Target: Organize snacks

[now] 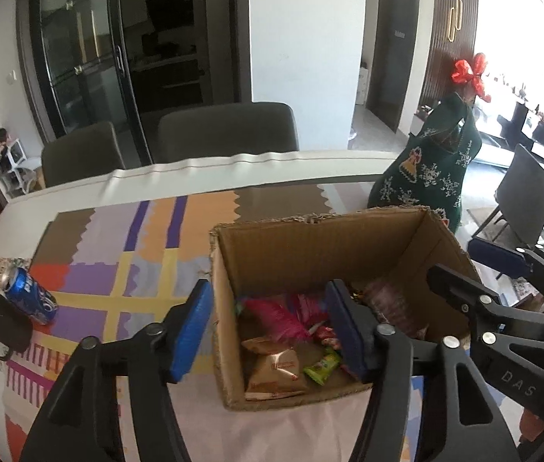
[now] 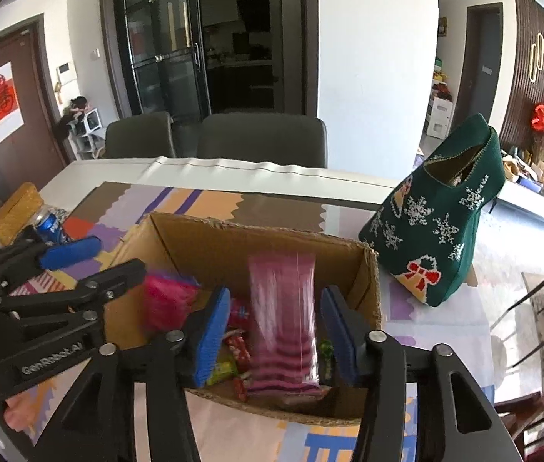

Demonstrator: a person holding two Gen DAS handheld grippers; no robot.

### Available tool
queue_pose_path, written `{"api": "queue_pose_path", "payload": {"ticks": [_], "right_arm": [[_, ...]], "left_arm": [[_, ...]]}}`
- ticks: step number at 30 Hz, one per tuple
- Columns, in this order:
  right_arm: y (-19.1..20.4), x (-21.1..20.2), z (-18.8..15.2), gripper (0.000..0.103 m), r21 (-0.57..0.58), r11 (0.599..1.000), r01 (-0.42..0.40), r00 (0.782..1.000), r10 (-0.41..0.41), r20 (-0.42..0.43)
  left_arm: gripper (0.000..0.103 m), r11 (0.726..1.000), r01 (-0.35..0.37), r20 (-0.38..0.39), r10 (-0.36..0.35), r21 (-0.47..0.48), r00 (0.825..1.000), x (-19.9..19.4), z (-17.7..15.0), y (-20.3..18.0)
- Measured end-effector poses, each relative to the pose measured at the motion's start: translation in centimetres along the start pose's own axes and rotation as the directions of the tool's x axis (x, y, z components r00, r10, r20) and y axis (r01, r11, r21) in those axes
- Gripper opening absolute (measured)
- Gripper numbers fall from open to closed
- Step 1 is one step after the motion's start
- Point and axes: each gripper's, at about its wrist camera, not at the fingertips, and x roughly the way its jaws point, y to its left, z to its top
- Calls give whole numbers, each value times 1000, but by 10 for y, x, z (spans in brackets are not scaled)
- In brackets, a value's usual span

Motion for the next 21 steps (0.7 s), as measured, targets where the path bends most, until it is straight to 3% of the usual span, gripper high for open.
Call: {"api": "queue_pose_path", "payload": {"ticks": [2, 9, 21], "right_arm": [[-1, -2, -4, 59, 5, 1000, 10, 1000, -10, 0], [-4, -22, -23, 66, 26, 1000, 16, 1000, -17, 20], [-1, -96, -57, 85, 55, 997, 60, 983, -68, 168]], "left_arm": [[63, 1000, -14, 14, 14, 1, 1000, -6, -3, 1], [74, 1000, -28, 76, 28, 1, 997, -40, -23, -3], [93, 999, -47, 208, 48, -11, 977, -115, -72, -10]]}}
